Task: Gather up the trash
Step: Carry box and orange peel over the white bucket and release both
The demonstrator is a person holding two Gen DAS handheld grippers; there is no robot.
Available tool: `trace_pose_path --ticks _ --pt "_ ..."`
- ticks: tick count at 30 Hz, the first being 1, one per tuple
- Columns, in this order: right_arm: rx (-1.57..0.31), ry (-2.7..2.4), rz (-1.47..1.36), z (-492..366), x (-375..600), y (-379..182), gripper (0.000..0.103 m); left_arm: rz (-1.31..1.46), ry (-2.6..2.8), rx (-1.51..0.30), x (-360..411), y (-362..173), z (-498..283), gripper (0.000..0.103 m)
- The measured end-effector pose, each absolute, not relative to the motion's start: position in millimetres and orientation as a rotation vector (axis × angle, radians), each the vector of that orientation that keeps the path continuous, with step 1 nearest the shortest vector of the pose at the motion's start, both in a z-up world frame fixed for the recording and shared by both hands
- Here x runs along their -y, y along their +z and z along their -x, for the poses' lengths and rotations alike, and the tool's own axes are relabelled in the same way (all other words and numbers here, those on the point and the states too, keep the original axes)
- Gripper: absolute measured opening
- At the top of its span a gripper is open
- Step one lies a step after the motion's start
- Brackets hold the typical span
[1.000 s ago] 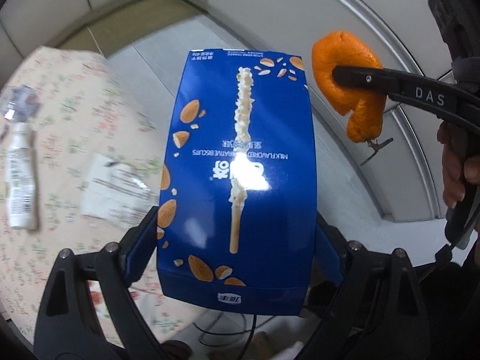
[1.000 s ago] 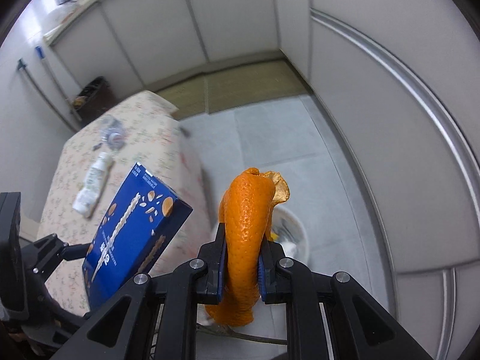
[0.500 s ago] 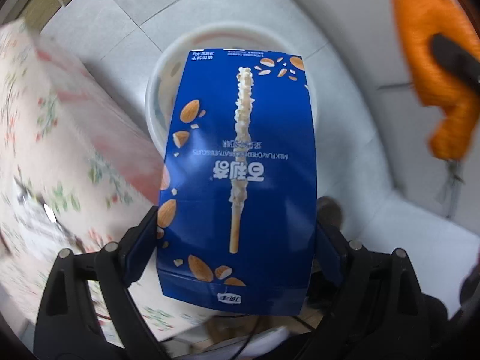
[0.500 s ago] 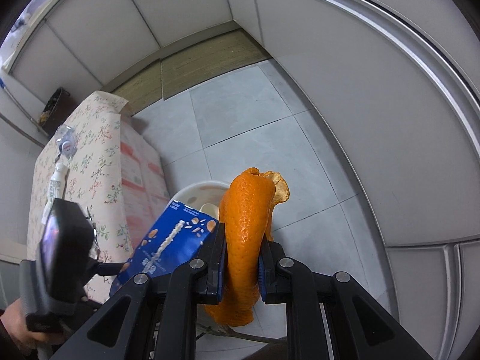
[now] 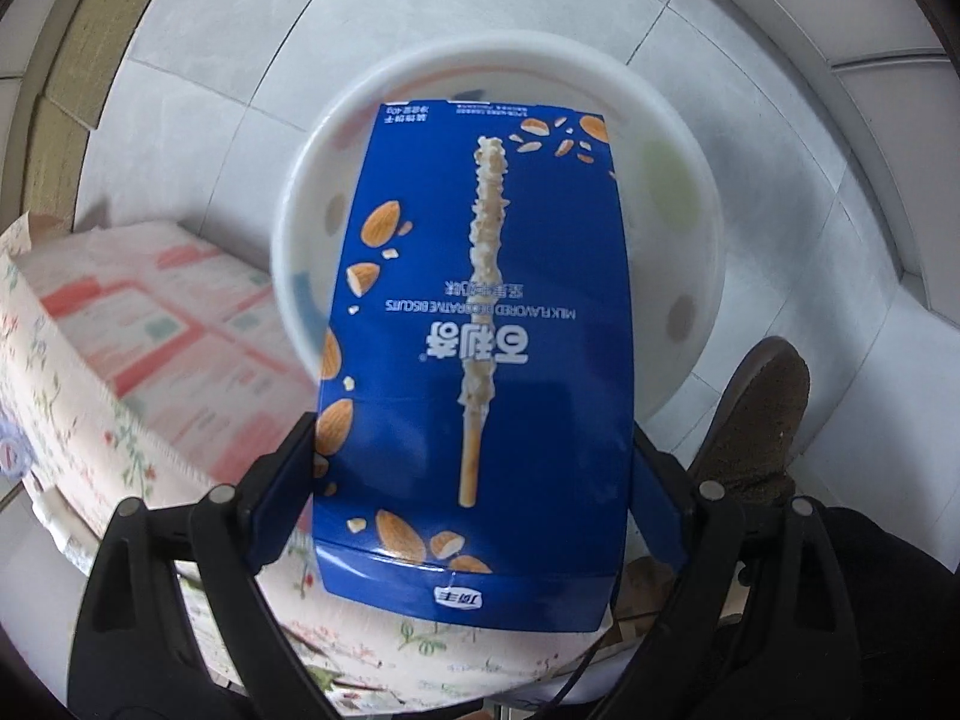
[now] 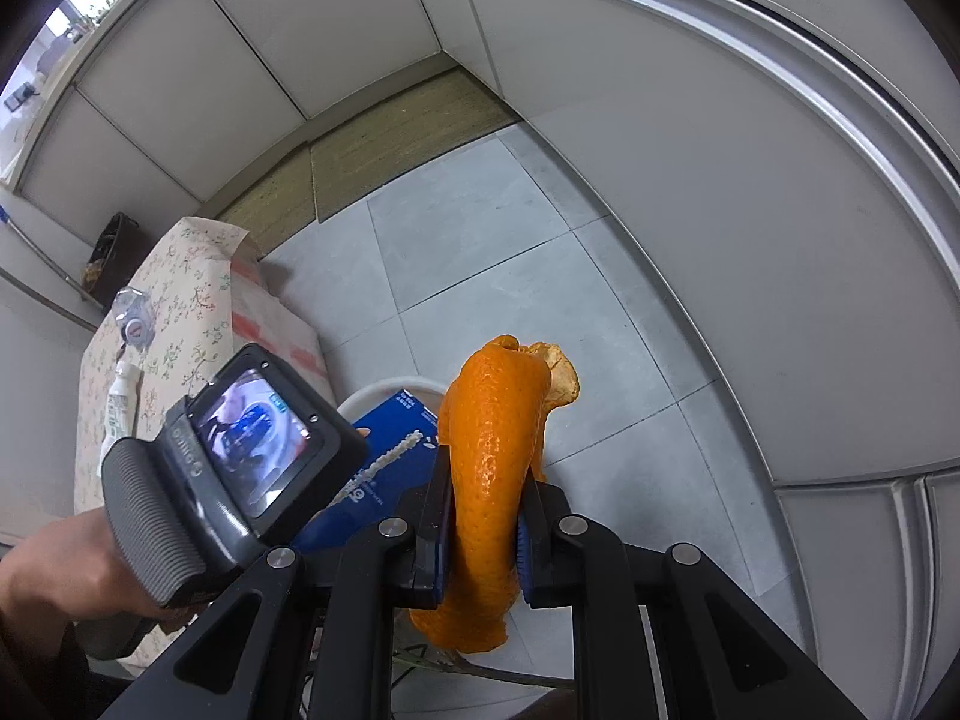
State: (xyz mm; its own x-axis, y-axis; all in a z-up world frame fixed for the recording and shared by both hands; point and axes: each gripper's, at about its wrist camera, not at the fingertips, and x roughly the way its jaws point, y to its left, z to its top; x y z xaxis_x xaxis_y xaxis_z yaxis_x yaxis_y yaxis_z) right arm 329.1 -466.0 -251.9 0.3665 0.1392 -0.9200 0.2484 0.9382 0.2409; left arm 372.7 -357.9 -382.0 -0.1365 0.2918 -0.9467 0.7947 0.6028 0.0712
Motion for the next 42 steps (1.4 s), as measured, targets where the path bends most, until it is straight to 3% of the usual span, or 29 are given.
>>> trace_pose_path --ticks 27,30,35,42 --pt "-1.216 -0.071 -0.358 -339.2 453.4 -256.4 0.018 -0.849 -0.648 -1.483 341.0 -340.6 -365.1 0.094" --pt "-1.219 -0.069 -0.356 -337.8 456.1 -257.1 0.018 -0.828 -0.658 -1.476 339.8 -337.0 -365.6 0.103" --pt "-1.219 -0.076 -0.358 -338.0 457.4 -256.5 0.018 -0.822 -0.673 -1.453 334.2 -330.9 -361.2 0.103" --pt "-1.252 -0.052 -0.370 -346.8 446.7 -270.7 0.018 -0.756 -0.686 -1.363 296.4 -288.6 -344.8 0.103"
